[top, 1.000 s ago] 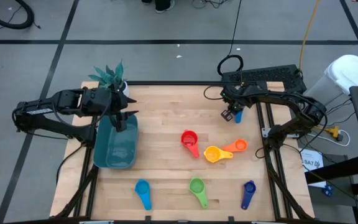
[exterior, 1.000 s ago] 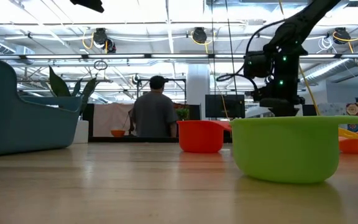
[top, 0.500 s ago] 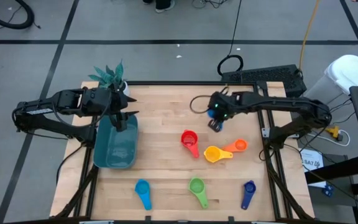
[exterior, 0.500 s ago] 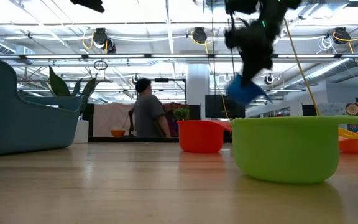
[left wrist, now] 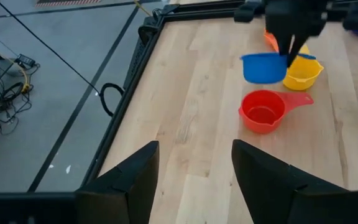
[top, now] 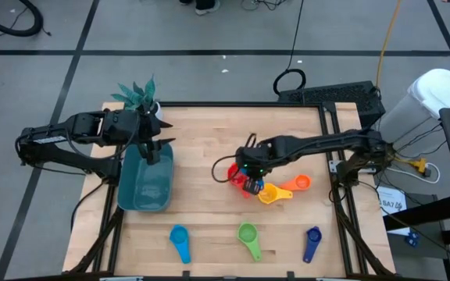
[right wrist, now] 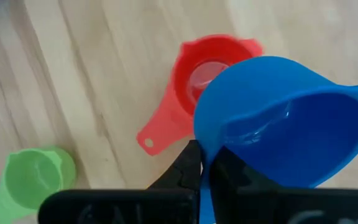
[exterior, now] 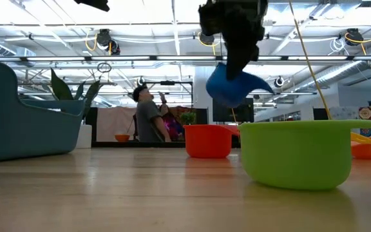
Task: Nest measuring cups in basket
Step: Stack the blue measuring cup on top of the red measuring cup
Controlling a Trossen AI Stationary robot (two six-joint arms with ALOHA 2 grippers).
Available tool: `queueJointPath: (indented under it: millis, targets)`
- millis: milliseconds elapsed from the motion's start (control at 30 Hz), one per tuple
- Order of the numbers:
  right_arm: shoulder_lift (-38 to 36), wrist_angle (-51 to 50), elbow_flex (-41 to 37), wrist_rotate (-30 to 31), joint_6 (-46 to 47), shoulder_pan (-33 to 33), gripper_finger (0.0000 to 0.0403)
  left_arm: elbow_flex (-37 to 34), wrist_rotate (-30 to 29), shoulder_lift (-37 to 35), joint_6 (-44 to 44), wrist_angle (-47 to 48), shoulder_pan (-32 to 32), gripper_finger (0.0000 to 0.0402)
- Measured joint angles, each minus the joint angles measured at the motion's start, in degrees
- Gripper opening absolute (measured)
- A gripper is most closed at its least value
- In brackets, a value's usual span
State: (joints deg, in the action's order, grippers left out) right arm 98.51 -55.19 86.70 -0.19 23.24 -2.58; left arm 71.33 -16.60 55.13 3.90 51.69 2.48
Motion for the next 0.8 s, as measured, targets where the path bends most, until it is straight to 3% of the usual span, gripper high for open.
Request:
queueJointPath:
  millis: [200,433,800]
  targets:
    - [5.5,-0.26,4.88,-0.53,-1.52,-1.22,0.0,0.0,0.0,0.0,0.12,-0.01,0.0,0.0198]
    - [10.19,-2.5,9.42,-1.64,-3.33,-1.39,0.0,0.0,0.0,0.0,0.22,-0.1,0.0,0.0223]
    - [12.31,-3.35,10.11,-1.44,-5.4,0.49,0.0,0.0,0.0,0.0,0.0,-0.08,0.0,0.0254]
